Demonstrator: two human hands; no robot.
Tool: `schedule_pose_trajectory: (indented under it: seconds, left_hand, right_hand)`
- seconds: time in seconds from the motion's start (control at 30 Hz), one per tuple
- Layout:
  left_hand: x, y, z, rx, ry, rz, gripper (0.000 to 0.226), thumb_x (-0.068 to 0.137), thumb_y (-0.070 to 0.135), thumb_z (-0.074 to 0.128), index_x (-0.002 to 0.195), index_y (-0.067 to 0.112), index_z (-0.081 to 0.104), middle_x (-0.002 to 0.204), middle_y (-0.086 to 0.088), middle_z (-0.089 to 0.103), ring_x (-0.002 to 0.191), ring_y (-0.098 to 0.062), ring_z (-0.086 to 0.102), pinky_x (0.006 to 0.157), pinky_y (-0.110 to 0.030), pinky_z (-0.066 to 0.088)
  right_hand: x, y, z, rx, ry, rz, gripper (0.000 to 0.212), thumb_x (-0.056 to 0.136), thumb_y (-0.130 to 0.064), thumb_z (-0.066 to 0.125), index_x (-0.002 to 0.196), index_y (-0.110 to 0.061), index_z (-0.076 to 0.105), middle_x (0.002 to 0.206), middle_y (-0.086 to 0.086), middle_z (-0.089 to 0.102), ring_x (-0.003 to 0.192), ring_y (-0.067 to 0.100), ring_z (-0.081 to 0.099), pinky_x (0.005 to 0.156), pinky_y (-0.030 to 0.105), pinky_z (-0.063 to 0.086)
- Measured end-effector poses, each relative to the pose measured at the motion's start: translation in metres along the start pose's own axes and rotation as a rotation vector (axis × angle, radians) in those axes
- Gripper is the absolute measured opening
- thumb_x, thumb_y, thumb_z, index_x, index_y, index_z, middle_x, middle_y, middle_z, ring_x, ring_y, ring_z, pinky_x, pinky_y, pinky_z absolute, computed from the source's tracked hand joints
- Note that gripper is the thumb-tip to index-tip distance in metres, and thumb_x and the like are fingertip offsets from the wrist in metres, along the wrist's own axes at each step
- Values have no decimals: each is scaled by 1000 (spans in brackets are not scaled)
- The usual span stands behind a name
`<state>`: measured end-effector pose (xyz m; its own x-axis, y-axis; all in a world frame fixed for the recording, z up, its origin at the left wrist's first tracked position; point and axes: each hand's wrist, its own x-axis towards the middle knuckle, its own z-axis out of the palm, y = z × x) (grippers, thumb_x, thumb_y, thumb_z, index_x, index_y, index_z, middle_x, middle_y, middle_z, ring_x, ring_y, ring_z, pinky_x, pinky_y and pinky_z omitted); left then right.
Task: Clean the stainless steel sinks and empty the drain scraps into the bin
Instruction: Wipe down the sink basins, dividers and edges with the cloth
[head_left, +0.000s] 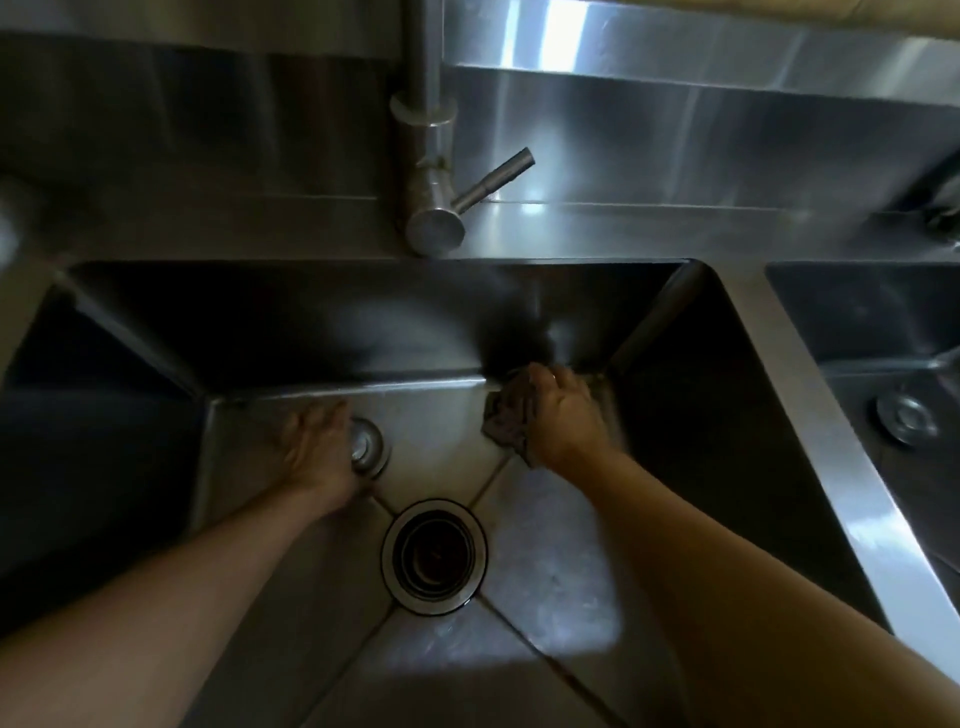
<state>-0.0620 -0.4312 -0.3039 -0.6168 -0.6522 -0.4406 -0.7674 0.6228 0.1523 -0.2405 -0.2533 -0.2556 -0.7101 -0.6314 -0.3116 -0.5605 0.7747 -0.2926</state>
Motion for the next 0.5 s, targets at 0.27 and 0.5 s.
schedule_pose_trajectory:
  seconds: [0.27, 0.5]
  left_hand:
    - [7, 6, 16, -23, 68, -136, 109, 52, 43, 89, 140, 10, 33, 147, -16, 24, 138, -36, 19, 106, -45, 33]
    - [-5, 15, 17, 81, 99, -30, 94, 54, 39, 87, 129, 10, 38, 135, -13, 35, 126, -34, 32, 96, -42, 37]
  right_hand:
    - [34, 23, 39, 41, -68, -83, 68, 89, -12, 56, 149, -15, 24, 155, 10, 19, 142, 29, 19, 115, 36, 20]
    - [45, 33, 55, 16, -124, -50, 88, 83, -20, 62, 153, -21, 8, 158, 9, 1, 145, 29, 7, 118, 36, 18]
